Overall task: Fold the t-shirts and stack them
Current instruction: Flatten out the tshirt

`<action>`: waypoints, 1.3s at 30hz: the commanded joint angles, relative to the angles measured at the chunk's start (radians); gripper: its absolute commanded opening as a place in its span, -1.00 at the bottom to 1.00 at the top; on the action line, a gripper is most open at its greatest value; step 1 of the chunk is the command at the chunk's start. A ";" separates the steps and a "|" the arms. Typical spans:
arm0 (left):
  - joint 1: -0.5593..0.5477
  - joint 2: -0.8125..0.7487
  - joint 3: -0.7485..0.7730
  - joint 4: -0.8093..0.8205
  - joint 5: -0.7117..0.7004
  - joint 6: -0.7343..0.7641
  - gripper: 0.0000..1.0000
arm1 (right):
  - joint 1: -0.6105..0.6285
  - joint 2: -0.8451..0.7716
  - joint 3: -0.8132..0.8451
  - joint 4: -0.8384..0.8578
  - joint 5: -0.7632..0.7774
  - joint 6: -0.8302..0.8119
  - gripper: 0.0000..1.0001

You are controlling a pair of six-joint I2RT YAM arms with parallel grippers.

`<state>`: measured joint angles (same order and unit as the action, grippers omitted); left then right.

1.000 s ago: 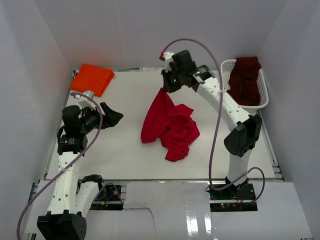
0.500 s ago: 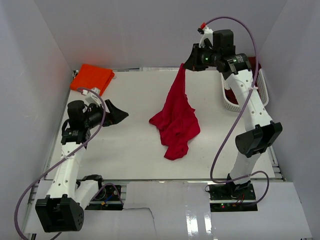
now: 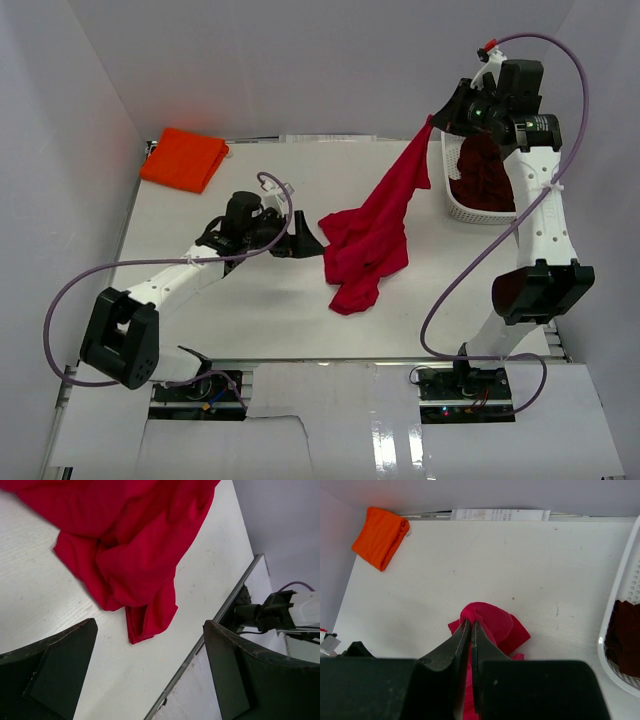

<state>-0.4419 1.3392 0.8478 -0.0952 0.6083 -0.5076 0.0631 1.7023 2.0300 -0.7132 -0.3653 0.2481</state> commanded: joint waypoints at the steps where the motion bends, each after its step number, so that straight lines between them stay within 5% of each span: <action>1: -0.069 0.032 0.051 0.061 -0.041 0.076 0.96 | -0.034 -0.030 0.021 0.047 -0.035 0.019 -0.85; 8: -0.335 0.087 0.190 -0.095 -0.381 0.257 0.93 | -0.042 0.008 -0.002 0.049 -0.080 0.031 -0.85; 14: -0.432 0.138 0.422 -0.182 -0.418 0.443 0.93 | -0.037 0.025 -0.056 0.049 -0.092 0.030 -0.85; 22: -0.555 0.408 0.640 -0.219 -0.561 0.849 0.82 | -0.032 0.016 -0.143 0.078 -0.109 0.025 -0.85; 27: -0.570 0.505 0.746 -0.311 -0.499 0.926 0.77 | -0.028 0.040 -0.108 0.049 -0.116 0.014 -0.85; 39: -0.587 0.670 0.780 -0.242 -0.522 0.960 0.74 | -0.017 0.039 -0.065 0.038 -0.144 0.042 -0.85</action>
<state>-1.0241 2.0060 1.5791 -0.3649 0.0845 0.4324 0.0429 1.7439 1.9038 -0.6903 -0.4763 0.2779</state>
